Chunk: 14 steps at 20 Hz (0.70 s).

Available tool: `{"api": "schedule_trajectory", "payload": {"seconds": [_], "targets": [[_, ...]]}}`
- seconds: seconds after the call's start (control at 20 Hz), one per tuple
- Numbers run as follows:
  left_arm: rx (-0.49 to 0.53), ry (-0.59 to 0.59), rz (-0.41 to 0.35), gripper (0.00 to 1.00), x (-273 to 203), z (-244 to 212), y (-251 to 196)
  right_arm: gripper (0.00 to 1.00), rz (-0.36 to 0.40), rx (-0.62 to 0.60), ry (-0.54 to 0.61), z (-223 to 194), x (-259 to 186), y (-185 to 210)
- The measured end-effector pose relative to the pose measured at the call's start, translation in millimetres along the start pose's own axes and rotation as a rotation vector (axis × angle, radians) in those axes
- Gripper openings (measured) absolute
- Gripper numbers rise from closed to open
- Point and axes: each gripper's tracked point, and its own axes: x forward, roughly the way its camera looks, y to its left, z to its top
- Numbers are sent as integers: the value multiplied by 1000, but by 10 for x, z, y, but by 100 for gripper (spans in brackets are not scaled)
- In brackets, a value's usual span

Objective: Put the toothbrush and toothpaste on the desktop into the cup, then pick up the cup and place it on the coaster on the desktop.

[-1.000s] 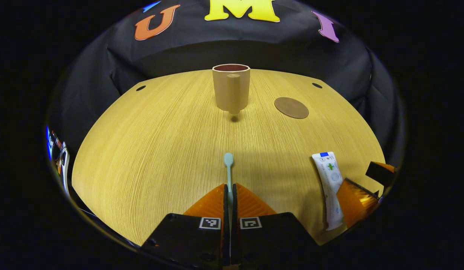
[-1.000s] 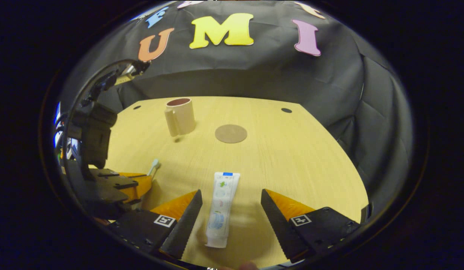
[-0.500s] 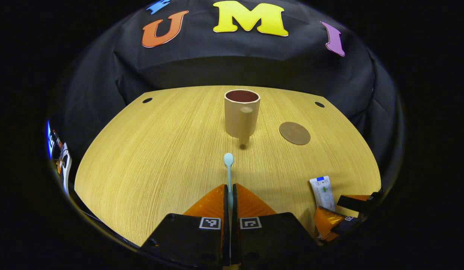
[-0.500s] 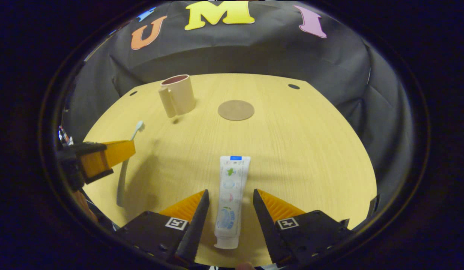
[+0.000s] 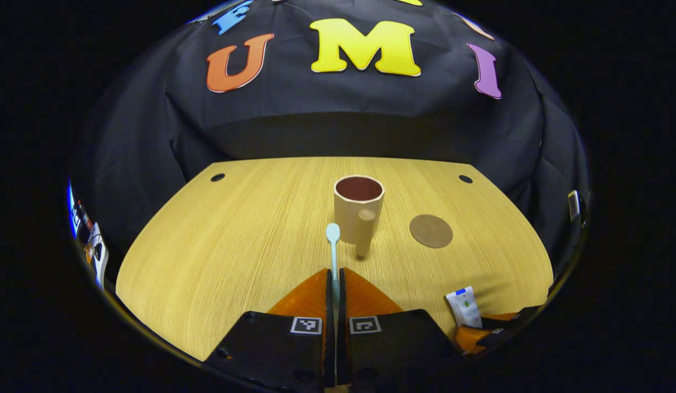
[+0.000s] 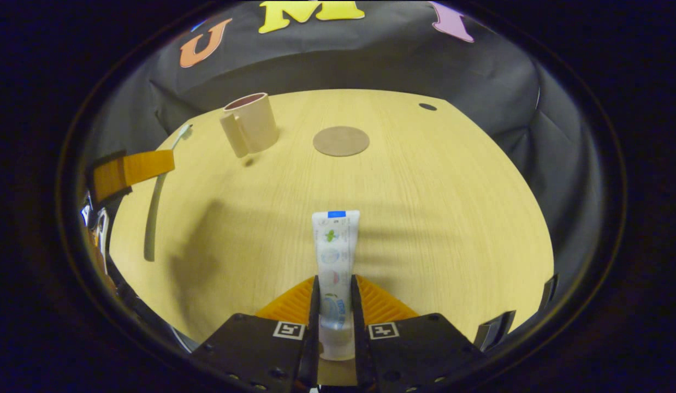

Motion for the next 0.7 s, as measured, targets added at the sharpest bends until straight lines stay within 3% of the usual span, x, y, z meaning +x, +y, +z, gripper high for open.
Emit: {"api": "schedule_trajectory", "payload": {"seconds": [0.1,0.15,0.7], "targets": [[10,-52,-10,4,1,192,-5,28,10,10,-26,72,-73,-2],[10,-82,-16,4,13,296,1,19,22,11,-42,110,-114,15],[-26,-529,-74,4,439,1823,34,19,62,-12,-173,668,-606,-33]]}}
